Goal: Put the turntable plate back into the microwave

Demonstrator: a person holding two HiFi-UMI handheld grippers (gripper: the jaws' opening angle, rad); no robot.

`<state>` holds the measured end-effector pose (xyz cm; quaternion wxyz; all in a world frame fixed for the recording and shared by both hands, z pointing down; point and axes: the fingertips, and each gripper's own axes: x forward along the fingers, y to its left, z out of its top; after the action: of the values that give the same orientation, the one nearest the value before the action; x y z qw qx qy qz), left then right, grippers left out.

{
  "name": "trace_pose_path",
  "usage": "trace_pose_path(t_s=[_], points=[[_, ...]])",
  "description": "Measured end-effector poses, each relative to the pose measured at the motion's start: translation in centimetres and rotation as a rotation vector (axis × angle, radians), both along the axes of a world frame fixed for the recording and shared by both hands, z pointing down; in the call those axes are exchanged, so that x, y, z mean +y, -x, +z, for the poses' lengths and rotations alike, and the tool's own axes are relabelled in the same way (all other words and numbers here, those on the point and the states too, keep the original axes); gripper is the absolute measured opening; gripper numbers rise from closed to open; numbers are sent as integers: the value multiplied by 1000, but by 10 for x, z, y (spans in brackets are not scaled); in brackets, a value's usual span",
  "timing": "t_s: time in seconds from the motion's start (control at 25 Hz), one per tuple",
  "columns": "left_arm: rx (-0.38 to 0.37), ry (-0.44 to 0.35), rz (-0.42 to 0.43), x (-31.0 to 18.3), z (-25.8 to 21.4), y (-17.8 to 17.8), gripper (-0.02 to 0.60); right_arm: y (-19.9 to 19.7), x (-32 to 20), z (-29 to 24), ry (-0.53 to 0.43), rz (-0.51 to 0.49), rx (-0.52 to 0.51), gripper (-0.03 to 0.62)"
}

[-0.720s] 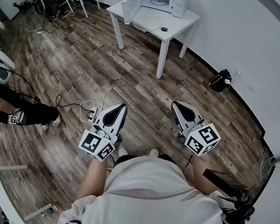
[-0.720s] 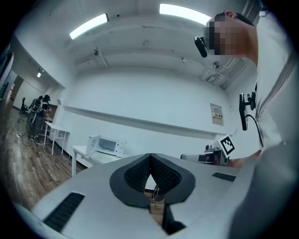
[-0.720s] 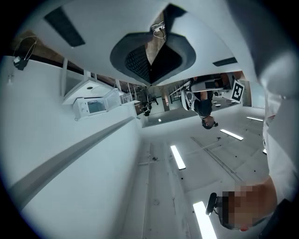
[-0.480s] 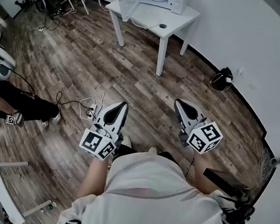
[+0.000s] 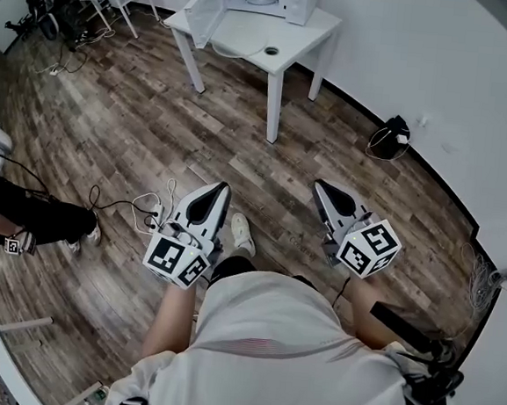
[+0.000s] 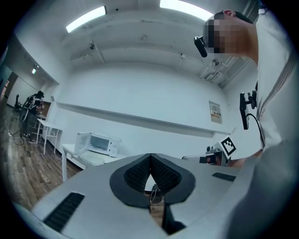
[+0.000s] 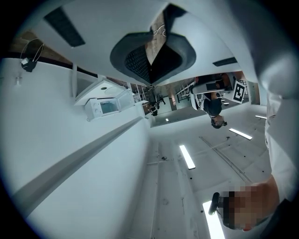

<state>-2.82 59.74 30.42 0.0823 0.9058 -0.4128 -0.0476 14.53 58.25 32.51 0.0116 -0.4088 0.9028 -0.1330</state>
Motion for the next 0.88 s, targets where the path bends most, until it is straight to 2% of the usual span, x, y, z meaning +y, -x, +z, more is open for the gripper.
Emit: trace_pose_path(t_s=[0.28,0.64,0.88], points=[[12,-1,20,-80,5,10,11,12,-76,-2,-6,11,29,3],[35,33,29,-197,6,65,11,67,-193,-9,16,6,47,3],[40,44,44,-256,12,96,11,97,-243,-9,28,29,66,3]])
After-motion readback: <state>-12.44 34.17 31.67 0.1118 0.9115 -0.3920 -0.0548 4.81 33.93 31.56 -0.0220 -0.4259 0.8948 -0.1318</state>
